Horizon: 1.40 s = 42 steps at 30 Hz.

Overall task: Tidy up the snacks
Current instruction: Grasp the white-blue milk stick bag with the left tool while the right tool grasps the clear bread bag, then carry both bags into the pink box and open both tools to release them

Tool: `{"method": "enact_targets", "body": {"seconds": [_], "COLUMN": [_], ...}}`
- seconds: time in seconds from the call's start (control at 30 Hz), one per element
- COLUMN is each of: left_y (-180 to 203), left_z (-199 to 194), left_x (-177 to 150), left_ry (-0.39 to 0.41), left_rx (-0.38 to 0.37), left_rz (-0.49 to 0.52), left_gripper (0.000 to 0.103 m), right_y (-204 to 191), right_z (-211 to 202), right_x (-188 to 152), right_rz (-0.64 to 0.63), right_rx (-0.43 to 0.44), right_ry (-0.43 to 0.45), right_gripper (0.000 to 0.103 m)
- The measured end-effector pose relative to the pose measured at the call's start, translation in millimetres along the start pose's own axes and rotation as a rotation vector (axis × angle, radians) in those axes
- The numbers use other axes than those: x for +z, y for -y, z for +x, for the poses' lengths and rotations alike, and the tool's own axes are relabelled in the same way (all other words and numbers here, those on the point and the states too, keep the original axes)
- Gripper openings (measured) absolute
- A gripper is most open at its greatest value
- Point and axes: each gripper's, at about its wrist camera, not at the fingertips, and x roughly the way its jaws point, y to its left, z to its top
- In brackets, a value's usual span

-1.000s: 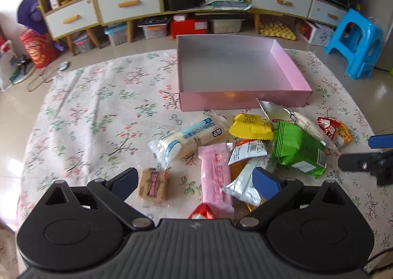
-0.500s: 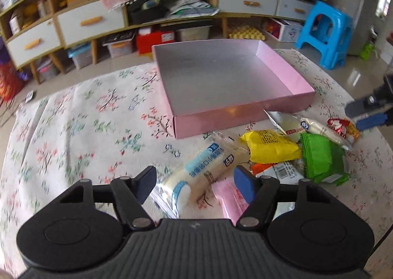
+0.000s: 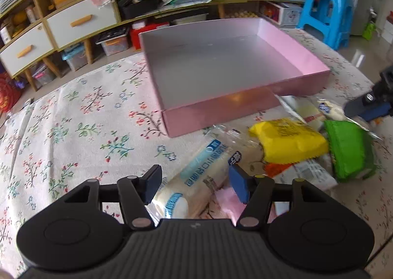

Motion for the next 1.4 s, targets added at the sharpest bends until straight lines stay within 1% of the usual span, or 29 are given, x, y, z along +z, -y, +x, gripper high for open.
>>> {"method": "enact_targets", "body": {"seconds": [0.13, 0.27, 0.33, 0.4, 0.47, 0.53, 0.6, 0.8, 1.0, 1.07, 1.13, 1.27, 1.3, 1.33, 1.4], "left_y": [1.4, -0.1, -1.8, -1.1, -1.4, -2.5, -6.0, -15.4, -23.8, -22.1, -17.5, -7.6, -5.8, -2.6, 3.7], "left_z": [1.5, 0.2, -0.2, -1.4, -2.9, -5.1, -7.3, -11.3, -14.2, -14.6, -12.0, -4.6, -1.6, 1.3, 6.5], "left_x": [0.3, 0.1, 0.8, 1.9, 2.5, 2.8, 2.8, 3.8, 4.4, 5.6, 4.9, 5.8, 7.4, 7.8, 8.2], "left_ry": [-0.011, -0.028, -0.038, -0.046, -0.051, -0.054, -0.057, -0.068, -0.068, -0.076, -0.087, -0.093, -0.096, -0.100, -0.103], "left_rx": [0.017, 0.017, 0.014, 0.016, 0.019, 0.020, 0.010, -0.037, -0.089, -0.097, -0.087, -0.062, -0.055, -0.045, -0.021], "left_rz": [-0.013, -0.044, -0.073, -0.092, -0.106, -0.124, -0.164, -0.278, -0.372, -0.356, -0.305, -0.245, -0.232, -0.216, -0.180], "left_gripper": [0.063, 0.060, 0.058, 0.054, 0.048, 0.044, 0.038, 0.029, 0.023, 0.022, 0.023, 0.028, 0.031, 0.031, 0.036], "right_y": [-1.1, -3.5, -5.3, -7.2, -7.9, -7.9, -6.2, 1.6, 3.6, 3.6, 4.1, 4.2, 3.3, 2.6, 0.5], "right_z": [5.5, 9.1, 9.9, 10.9, 11.4, 10.2, 8.7, -0.5, -9.9, -12.1, -13.2, -10.9, -10.3, -9.5, -7.6], "right_x": [-3.1, -5.4, -6.7, -7.9, -8.7, -8.4, -7.2, -1.2, 2.3, 3.3, 4.6, 3.8, 3.0, 2.6, 1.6], "right_rz": [-0.023, -0.044, -0.059, -0.078, -0.087, -0.081, -0.064, 0.007, 0.042, 0.050, 0.053, 0.055, 0.053, 0.050, 0.044], "right_rx": [-0.032, -0.052, -0.069, -0.092, -0.102, -0.102, -0.096, -0.043, -0.004, 0.008, 0.014, 0.016, 0.013, 0.011, 0.007], "right_ry": [-0.007, 0.000, 0.008, 0.016, 0.023, 0.024, 0.021, 0.025, 0.042, 0.045, 0.047, 0.039, 0.038, 0.036, 0.033], "right_gripper": [0.050, 0.047, 0.043, 0.034, 0.032, 0.031, 0.030, 0.027, 0.027, 0.026, 0.026, 0.026, 0.026, 0.026, 0.026]}}
